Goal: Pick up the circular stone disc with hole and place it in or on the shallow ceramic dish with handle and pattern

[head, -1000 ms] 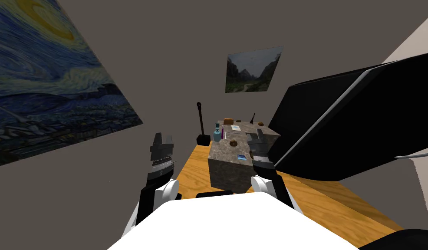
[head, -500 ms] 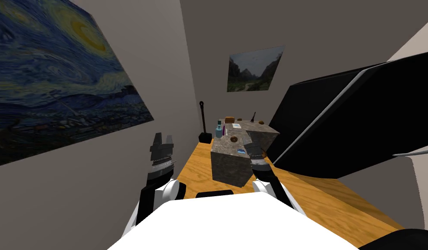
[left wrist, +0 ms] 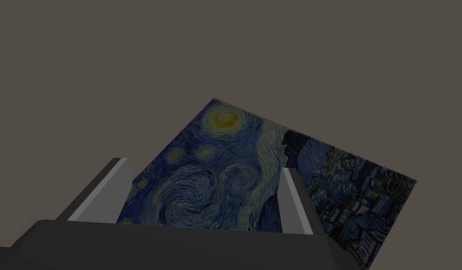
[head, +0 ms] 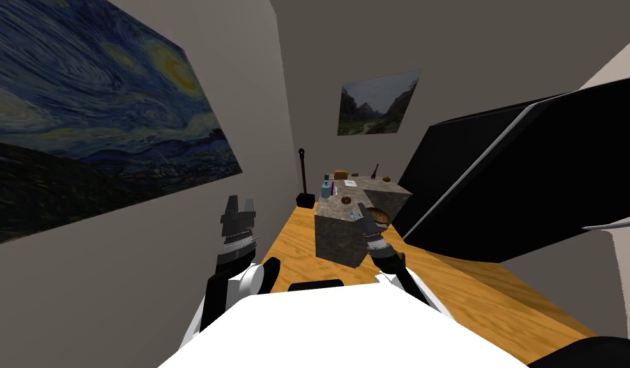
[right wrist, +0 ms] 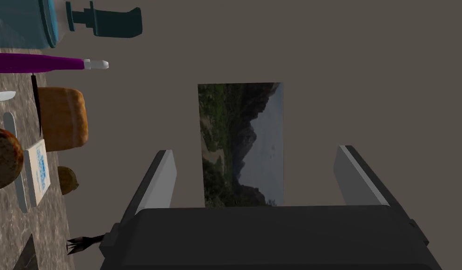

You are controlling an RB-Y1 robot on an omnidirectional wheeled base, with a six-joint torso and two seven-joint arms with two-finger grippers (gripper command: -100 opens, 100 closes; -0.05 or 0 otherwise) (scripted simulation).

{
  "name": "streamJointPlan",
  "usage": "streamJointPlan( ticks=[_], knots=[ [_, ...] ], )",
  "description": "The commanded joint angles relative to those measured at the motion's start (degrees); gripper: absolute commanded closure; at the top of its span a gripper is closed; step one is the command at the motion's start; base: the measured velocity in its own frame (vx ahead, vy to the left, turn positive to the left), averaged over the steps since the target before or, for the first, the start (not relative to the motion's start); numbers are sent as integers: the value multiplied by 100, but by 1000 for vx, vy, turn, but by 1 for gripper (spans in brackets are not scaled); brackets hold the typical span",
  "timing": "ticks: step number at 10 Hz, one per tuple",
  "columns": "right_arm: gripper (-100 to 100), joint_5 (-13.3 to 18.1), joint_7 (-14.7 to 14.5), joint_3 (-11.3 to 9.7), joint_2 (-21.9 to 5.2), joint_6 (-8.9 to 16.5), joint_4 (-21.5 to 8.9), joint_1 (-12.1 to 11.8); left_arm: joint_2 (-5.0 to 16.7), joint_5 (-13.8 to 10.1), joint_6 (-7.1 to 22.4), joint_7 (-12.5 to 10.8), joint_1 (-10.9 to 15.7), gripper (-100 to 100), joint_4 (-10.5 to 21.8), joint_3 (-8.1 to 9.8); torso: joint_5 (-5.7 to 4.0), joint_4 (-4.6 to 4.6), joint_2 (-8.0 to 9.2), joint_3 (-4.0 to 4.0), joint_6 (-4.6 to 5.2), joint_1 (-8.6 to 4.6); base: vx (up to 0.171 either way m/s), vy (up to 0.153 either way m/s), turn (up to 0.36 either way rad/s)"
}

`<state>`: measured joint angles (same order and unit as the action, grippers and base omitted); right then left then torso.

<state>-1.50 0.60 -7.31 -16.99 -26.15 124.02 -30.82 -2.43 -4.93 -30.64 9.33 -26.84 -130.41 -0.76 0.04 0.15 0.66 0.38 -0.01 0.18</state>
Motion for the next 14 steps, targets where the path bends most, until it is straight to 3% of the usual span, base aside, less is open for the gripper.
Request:
streamJointPlan(
  ticks=[1, 2, 5, 6, 7, 8, 9, 10, 11, 14],
  knots=[
    [-100, 36, 20, -49, -184, -16, -66, -5, 0, 0, 0, 0, 0, 0, 0, 0, 0, 0, 0, 0, 0, 0, -142, 47, 46],
    [-100, 116, 49, -156, -421, -98, -259, -26, 0, 0, 0, 0, -1, 0, 0, 0, 0, 0, -8, -3, 2, -4, -132, 37, 124],
    [-100, 200, 73, -264, -768, -182, -465, -43, 0, 0, 0, 0, -1, 0, 0, 0, -1, -4, -22, -12, 0, -6, -108, 45, 60],
    [-100, 287, 90, -374, -982, -270, -681, -57, 0, 0, 0, 0, -1, 0, 0, 0, 0, -4, -26, -13, 2, -4, -136, 69, 103],
    [-100, 287, 90, -374, -1070, -270, -681, -57, 0, 0, 0, 0, -1, 0, 0, 0, 1, -3, -16, -9, 0, 0, -104, 50, 62],
    [-100, 378, 100, -487, -1298, -361, -905, -69, 0, 0, 0, 0, -1, 0, 0, 1, 0, -3, -24, -12, 2, -6, -110, 42, 142],
    [-100, 378, 100, -487, -1374, -361, -905, -69, 0, 0, 0, 0, -1, 0, 0, 0, -1, -4, -23, -12, 0, -9, -91, 28, 64],
    [-100, 472, 103, -602, -1601, -456, -1135, -77, 1, 0, 0, 0, -2, 0, 0, 1, -2, -4, -29, -15, 2, -14, -94, 53, 131],
    [-100, 472, 103, -602, -1683, -456, -1136, -77, 0, 0, 0, 0, -1, 0, 0, 0, -1, -5, -29, -16, 0, -8, -81, 51, 60],
    [-100, 669, 88, -835, -2217, -648, -1618, -86, 1, 0, 0, 0, -2, 0, 0, 1, 0, -7, -40, -21, 2, -7, -67, 57, 117]
  ],
)
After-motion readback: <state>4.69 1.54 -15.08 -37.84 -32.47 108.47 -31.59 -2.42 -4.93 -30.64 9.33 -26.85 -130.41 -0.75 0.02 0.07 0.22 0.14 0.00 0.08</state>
